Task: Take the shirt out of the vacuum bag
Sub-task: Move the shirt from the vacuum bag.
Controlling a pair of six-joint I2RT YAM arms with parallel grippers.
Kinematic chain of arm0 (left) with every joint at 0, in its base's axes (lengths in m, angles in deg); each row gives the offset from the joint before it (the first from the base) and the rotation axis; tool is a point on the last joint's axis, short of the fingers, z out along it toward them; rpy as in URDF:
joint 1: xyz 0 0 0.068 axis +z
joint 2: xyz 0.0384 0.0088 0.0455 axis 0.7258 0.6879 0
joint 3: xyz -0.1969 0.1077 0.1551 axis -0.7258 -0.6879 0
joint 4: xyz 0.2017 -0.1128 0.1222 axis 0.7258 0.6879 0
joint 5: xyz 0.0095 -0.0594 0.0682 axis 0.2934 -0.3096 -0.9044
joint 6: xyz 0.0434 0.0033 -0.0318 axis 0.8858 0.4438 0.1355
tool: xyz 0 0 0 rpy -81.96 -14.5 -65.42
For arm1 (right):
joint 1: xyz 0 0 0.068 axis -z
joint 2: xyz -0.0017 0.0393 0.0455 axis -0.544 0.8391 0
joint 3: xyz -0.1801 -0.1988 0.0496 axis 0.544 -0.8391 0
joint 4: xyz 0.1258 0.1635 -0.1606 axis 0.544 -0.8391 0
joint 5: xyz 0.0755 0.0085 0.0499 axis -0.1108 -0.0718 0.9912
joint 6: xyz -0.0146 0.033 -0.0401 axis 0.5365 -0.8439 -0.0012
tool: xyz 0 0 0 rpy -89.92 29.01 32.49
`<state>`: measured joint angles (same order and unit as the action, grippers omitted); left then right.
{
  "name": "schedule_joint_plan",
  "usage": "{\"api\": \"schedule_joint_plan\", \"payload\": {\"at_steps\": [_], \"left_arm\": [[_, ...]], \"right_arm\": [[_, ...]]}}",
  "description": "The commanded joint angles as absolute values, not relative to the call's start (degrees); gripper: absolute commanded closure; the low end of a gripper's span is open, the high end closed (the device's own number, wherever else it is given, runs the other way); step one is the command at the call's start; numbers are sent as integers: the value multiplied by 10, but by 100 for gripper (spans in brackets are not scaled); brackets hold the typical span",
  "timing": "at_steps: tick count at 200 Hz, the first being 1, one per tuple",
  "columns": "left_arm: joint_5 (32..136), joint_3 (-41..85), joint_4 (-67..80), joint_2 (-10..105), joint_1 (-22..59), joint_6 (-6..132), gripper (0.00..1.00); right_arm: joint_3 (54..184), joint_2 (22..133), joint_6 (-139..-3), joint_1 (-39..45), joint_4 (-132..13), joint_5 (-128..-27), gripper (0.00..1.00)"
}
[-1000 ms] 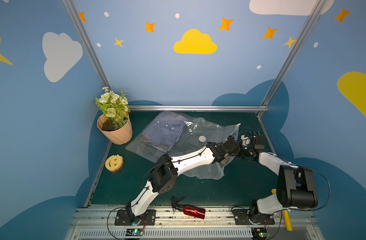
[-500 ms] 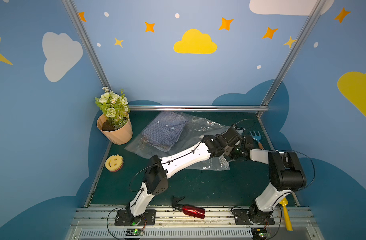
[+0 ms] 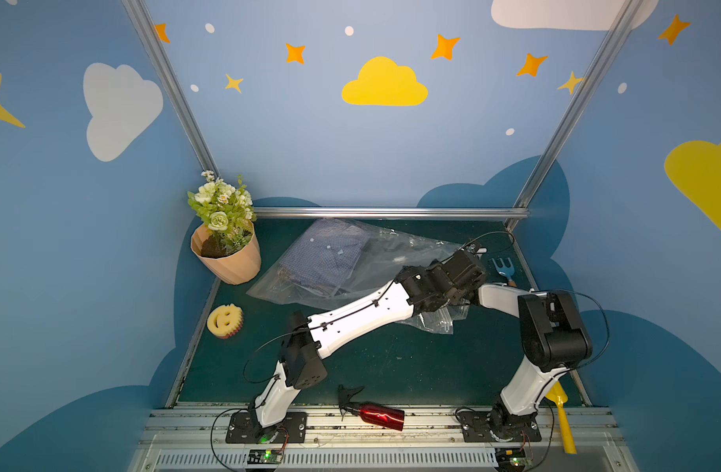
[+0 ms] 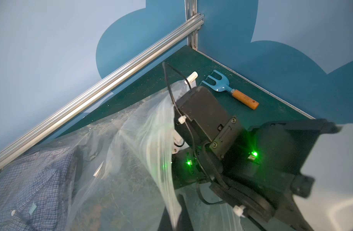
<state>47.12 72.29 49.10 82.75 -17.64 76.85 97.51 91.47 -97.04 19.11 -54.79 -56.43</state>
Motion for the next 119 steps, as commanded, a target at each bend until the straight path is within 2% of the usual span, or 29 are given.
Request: {"api": "schedule_joint_plan", "payload": {"at_steps": [1, 57, 119], "left_arm": [[470, 740, 481, 828, -184, 778, 96], [457, 760, 482, 820, -189, 797, 96], [455, 779, 470, 817, -192, 817, 96]], "right_arm": [[1010, 963, -1001, 170, -501, -535, 48], [1105, 1092, -1060, 119, -409, -516, 42], [1166, 1174, -1124, 75, -326, -511, 39]]}}
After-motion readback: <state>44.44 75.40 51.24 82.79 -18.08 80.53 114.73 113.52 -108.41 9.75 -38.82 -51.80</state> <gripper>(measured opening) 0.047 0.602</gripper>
